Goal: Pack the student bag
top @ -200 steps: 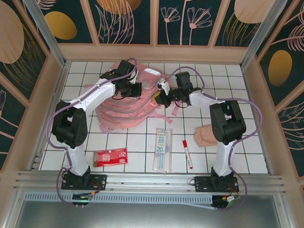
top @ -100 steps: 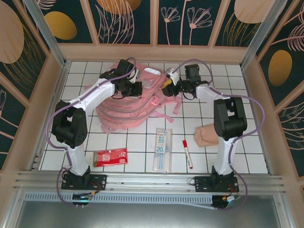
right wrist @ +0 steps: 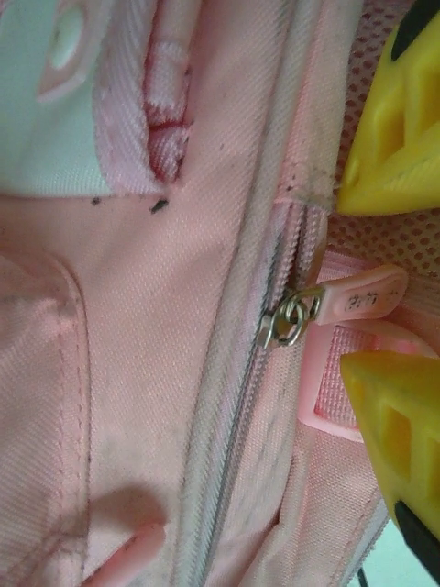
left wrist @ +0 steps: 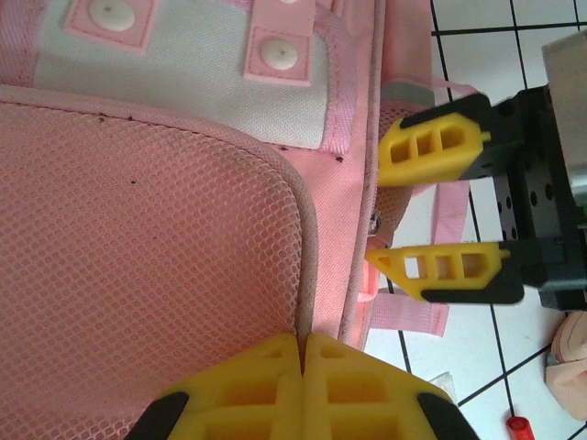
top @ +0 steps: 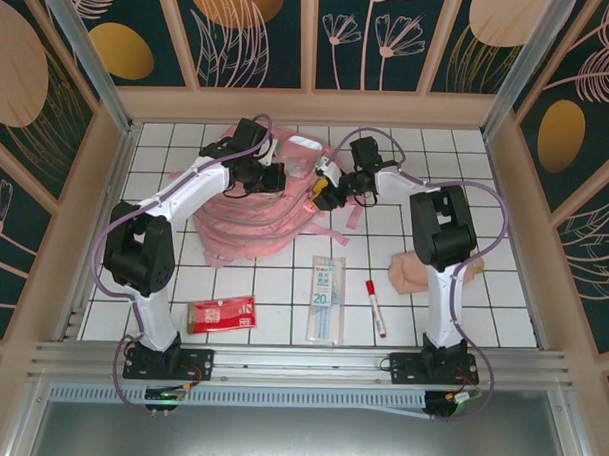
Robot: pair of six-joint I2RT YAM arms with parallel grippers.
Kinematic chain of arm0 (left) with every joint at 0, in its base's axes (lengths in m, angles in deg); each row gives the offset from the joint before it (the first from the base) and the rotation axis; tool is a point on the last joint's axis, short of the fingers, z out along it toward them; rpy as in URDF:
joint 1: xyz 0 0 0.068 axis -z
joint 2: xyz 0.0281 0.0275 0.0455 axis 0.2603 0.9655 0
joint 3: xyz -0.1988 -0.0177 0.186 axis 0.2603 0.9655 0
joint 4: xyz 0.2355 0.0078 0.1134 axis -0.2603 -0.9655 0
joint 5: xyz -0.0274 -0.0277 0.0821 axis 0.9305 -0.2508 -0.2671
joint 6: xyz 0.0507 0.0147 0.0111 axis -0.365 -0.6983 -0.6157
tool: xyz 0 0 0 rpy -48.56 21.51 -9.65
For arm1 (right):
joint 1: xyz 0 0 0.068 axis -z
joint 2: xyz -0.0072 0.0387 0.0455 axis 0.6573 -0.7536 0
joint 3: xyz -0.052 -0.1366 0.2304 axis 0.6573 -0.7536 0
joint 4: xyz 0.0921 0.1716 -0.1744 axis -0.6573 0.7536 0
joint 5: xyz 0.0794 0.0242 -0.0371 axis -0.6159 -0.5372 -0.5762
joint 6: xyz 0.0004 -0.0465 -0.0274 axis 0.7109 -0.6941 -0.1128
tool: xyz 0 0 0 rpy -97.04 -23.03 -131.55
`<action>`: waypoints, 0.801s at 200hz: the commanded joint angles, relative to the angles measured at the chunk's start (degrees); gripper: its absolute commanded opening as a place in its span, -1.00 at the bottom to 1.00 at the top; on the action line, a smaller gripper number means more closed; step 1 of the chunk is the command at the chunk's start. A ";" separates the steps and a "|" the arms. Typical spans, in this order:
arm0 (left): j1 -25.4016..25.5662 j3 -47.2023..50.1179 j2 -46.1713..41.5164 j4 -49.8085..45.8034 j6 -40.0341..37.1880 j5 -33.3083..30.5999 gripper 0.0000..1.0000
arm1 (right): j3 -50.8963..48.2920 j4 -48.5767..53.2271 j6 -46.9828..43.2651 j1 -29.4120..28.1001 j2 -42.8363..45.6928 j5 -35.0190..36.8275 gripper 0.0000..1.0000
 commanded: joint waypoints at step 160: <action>-0.30 1.40 -1.38 7.13 7.76 5.28 -1.00 | -10.00 4.60 18.60 -12.75 14.21 1.42 -1.00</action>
